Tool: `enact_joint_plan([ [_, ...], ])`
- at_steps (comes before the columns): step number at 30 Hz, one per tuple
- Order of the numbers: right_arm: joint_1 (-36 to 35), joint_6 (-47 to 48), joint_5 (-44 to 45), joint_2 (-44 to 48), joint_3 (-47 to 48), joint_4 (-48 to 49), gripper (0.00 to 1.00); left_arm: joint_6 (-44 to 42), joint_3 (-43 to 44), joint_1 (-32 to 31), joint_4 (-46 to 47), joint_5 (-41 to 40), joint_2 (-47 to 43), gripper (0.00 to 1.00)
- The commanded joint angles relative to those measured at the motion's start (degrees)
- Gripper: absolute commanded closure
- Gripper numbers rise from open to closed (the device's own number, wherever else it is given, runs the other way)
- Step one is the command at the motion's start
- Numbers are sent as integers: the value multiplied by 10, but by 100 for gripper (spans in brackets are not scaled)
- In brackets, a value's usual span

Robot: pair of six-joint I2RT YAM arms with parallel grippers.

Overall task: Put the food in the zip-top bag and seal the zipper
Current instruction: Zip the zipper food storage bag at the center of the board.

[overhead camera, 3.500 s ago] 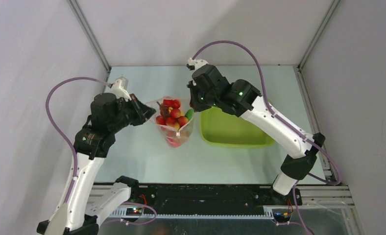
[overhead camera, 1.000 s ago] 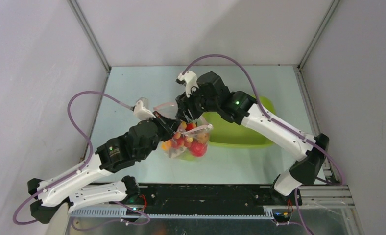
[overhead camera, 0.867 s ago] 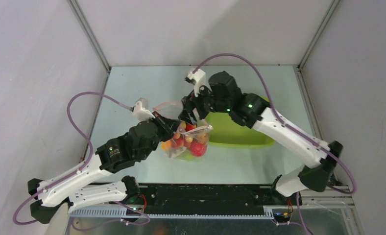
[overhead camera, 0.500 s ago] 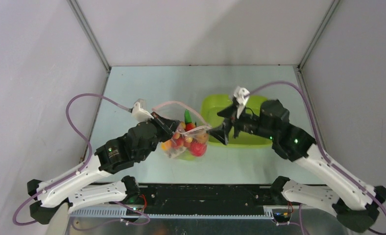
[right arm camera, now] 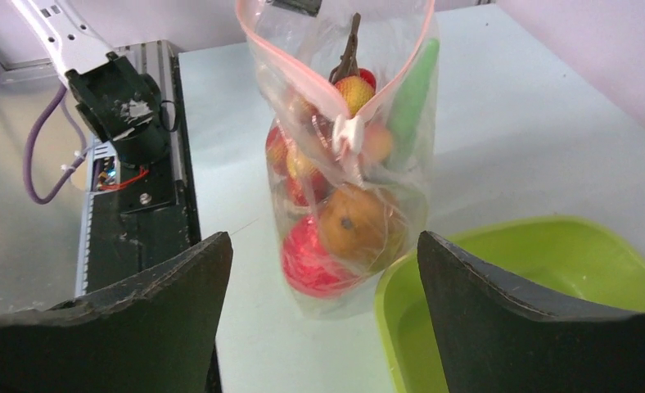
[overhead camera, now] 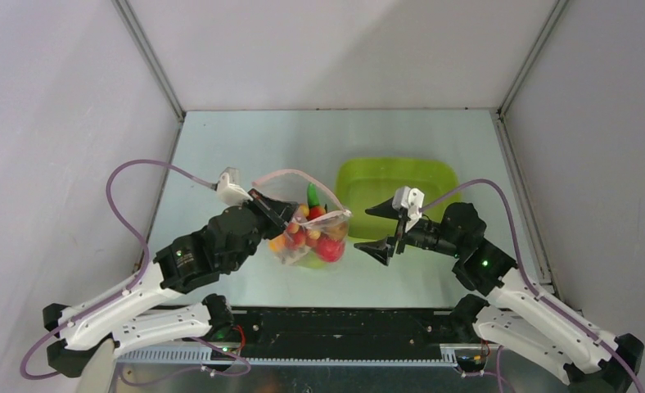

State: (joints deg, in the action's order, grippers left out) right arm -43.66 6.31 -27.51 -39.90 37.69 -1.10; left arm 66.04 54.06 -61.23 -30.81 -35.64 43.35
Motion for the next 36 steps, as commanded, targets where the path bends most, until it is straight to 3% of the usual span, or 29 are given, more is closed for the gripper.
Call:
enact_joint_plan([
  [1,20,20,-52,-34,-14,150,14,13,-2,-4,31,-5,-8,100],
  [14,46,37,-149,-129,-15,244,17,13,-1,-5,32,-1,-6,100],
  [21,44,25,-143,-154,-15,257,22,13,-2,-4,33,-6,-6,100],
  [30,39,-7,-142,-174,-16,296,41,19,-7,-5,31,-8,-10,100],
  [36,36,-15,-142,-171,-15,304,64,23,-14,-5,31,-11,-20,100],
])
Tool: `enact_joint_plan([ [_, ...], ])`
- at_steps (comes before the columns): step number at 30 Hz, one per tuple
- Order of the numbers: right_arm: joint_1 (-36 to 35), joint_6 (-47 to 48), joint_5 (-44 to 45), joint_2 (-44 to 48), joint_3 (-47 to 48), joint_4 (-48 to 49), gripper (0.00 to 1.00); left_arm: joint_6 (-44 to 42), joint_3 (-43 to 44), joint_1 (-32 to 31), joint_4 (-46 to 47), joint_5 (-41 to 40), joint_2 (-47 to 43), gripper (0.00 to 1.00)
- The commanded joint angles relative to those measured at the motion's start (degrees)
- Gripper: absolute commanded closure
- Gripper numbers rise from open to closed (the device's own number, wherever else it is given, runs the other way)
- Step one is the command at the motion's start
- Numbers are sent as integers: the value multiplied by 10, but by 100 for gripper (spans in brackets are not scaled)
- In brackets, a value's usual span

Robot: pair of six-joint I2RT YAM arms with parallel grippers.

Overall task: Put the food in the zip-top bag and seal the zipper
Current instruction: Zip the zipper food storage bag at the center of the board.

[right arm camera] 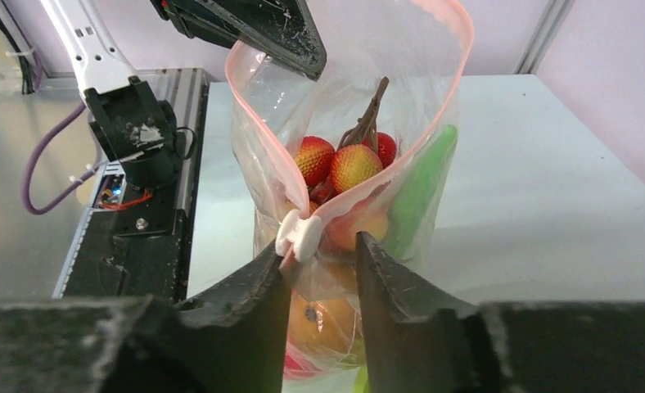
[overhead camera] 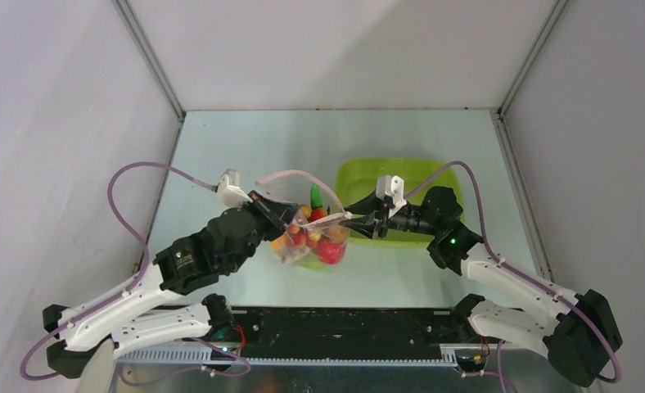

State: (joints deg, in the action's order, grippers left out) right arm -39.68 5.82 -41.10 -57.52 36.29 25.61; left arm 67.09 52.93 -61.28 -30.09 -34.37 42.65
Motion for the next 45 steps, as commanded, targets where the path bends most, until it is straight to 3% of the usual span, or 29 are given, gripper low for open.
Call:
enact_joint_plan([
  [1,-4,-10,-4,6,-2,36,70,13,-4,-5,24,-24,-13,100],
  [8,-4,-11,-6,21,-9,33,86,13,-8,-5,20,-29,-26,100],
  [11,-4,-10,-12,25,-10,30,99,10,-8,-5,20,-29,-28,100],
  [14,-5,-13,-24,29,-10,36,100,4,-7,-5,23,-24,-26,97],
  [16,-5,-16,-37,32,-10,49,100,-7,-5,-5,23,-17,-25,89],
  [20,-5,-3,-71,41,7,12,100,-92,16,-6,8,9,-31,46],
  [21,-6,4,-78,46,12,-3,100,-142,27,-6,7,17,-38,28],
  [23,-7,34,-86,51,28,-47,100,-227,49,-6,-2,51,-50,4],
  [29,-10,109,-125,47,102,-183,100,-404,154,-6,-54,117,-32,0],
  [32,-8,123,-144,33,130,-204,100,-485,192,-6,-64,141,8,0],
  [40,-3,137,-181,-6,204,-229,100,-553,240,-5,-51,137,46,0],
  [45,-4,123,-226,-44,251,-210,100,-626,218,-6,-24,215,18,0],
])
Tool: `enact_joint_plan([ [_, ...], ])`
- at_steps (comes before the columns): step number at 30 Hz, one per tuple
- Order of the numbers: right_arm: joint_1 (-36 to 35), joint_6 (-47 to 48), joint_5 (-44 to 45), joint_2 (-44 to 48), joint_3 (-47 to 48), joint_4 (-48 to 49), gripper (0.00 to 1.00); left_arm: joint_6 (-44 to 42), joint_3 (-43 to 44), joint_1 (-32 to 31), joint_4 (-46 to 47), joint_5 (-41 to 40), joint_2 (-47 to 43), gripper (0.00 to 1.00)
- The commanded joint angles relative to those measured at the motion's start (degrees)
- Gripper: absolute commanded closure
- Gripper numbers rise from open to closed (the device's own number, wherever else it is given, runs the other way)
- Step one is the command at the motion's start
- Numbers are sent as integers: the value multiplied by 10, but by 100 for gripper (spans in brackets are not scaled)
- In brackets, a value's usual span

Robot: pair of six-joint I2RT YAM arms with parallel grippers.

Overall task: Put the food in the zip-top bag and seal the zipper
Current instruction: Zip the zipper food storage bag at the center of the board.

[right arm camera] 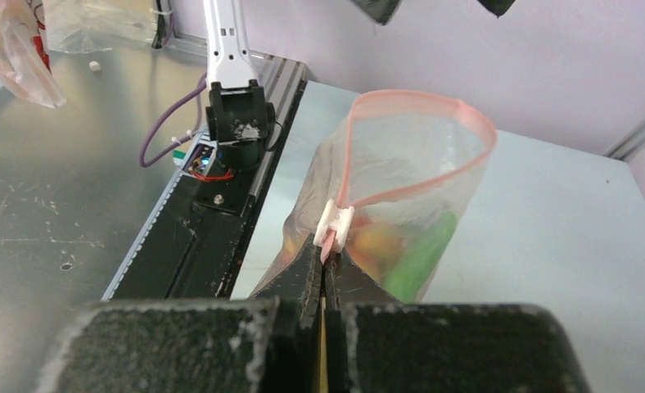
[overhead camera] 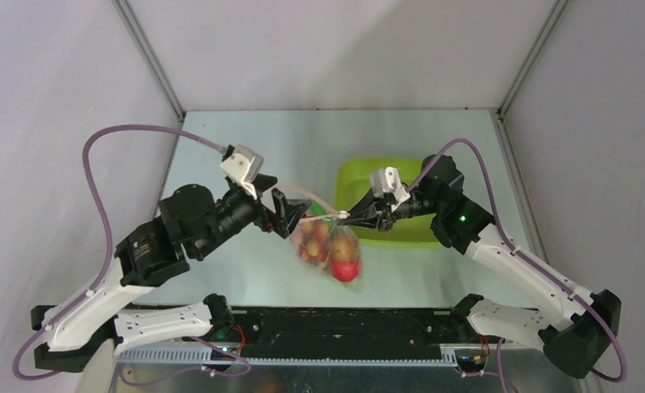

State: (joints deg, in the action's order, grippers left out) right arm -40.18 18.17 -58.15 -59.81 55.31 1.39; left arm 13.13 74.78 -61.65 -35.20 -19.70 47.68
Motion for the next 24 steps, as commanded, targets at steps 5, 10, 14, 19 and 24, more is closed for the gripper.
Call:
enact_joint_plan([
  [5,-11,14,-84,-58,118,-14,100,-162,15,-1,13,185,-22,0],
  [10,-26,82,-67,-68,138,-125,100,-184,17,-2,24,248,22,0],
  [14,-28,152,-41,-67,159,-228,100,-183,33,-2,18,269,65,1],
  [19,-27,217,3,-73,206,-380,100,-183,44,-1,24,313,108,13],
  [24,-30,227,10,-70,209,-398,100,-188,40,-2,27,343,128,27],
])
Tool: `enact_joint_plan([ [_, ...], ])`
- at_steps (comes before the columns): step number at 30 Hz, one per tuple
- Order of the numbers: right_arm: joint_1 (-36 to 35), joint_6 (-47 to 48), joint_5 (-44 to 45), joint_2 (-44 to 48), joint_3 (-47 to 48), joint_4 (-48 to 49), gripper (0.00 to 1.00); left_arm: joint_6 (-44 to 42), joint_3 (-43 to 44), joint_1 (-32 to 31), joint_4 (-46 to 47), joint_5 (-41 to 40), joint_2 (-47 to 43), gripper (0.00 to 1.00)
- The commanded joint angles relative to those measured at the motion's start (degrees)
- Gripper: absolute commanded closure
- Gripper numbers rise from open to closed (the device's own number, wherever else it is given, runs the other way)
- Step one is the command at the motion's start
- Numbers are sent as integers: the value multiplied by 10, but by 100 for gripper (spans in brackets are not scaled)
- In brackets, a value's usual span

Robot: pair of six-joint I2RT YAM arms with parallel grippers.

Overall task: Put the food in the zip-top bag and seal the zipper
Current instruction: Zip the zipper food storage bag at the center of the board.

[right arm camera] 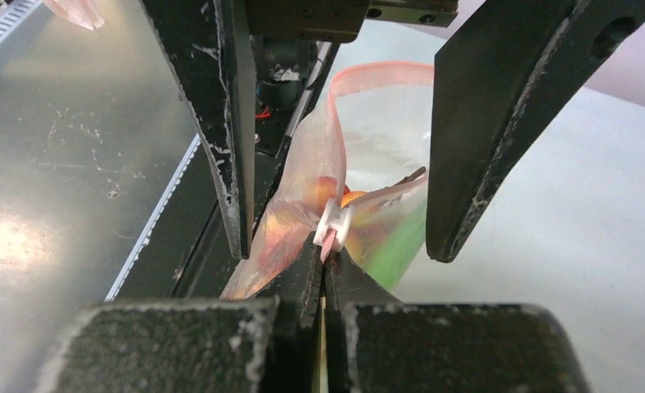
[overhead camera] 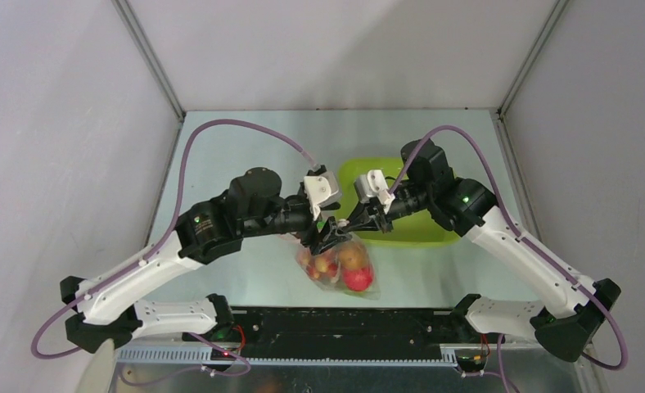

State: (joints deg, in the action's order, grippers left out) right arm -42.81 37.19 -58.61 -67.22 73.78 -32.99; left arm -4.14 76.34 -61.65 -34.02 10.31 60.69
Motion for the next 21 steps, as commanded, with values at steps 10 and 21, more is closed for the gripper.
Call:
enact_joint_plan([
  [10,-5,106,21,13,25,-128,100,-25,-12,0,45,69,-20,42],
  [21,-4,100,27,16,26,-118,100,-46,-10,9,32,104,5,51],
])
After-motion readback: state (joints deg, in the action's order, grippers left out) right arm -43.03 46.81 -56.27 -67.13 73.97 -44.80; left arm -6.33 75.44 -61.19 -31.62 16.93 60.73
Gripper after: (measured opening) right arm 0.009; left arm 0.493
